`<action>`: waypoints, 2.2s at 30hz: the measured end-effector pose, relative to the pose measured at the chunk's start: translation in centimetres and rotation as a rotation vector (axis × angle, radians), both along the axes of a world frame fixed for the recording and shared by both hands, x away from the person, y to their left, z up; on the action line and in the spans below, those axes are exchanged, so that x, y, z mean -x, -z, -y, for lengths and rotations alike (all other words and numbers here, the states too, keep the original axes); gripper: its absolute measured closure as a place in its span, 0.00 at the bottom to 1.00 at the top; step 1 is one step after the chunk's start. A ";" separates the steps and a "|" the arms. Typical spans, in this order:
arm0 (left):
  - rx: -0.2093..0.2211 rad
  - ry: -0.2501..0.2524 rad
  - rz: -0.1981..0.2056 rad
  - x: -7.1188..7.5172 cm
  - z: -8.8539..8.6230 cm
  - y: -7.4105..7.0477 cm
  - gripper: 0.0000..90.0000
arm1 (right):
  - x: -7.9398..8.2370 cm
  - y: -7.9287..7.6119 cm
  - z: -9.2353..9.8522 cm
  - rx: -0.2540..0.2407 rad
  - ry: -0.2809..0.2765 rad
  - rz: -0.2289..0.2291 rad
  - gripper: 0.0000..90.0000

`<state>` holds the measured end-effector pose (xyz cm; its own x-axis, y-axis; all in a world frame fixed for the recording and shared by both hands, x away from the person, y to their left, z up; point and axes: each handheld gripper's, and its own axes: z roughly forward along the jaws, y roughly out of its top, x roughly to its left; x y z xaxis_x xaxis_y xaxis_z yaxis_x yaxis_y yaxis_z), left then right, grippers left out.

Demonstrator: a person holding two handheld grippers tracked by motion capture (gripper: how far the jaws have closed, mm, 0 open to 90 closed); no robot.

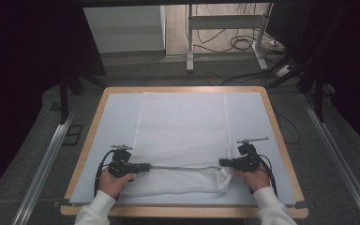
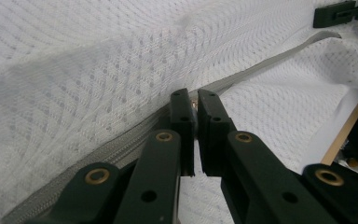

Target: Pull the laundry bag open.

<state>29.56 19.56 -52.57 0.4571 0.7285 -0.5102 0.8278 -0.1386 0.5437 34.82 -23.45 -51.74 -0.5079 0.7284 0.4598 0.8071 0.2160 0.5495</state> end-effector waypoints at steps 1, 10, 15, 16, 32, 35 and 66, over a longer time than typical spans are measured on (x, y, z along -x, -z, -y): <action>-0.003 0.002 0.001 0.0 -0.1 0.0 0.96 | 0.0 0.0 0.0 0.001 0.001 0.003 0.98; 0.002 -0.016 0.004 0.2 -1.0 0.0 0.96 | 0.0 0.0 0.0 0.005 -0.003 0.003 0.98; -0.001 -0.022 0.007 0.4 -1.4 -0.1 0.96 | 0.0 0.0 0.0 0.006 -0.001 0.003 0.98; 0.006 -0.023 0.005 0.4 -1.4 -0.1 0.96 | 0.0 0.0 0.0 0.006 -0.003 0.004 0.98; -0.020 -0.046 0.016 0.7 -2.3 -0.2 0.96 | 0.0 0.0 0.0 0.003 -0.004 0.006 0.98; -0.023 -0.047 0.013 0.6 -2.3 -0.2 0.96 | 0.0 0.0 0.0 0.003 -0.004 0.006 0.98; -0.037 -0.140 0.027 1.5 -6.0 -0.1 0.96 | -0.1 0.2 0.3 0.013 0.002 0.010 0.98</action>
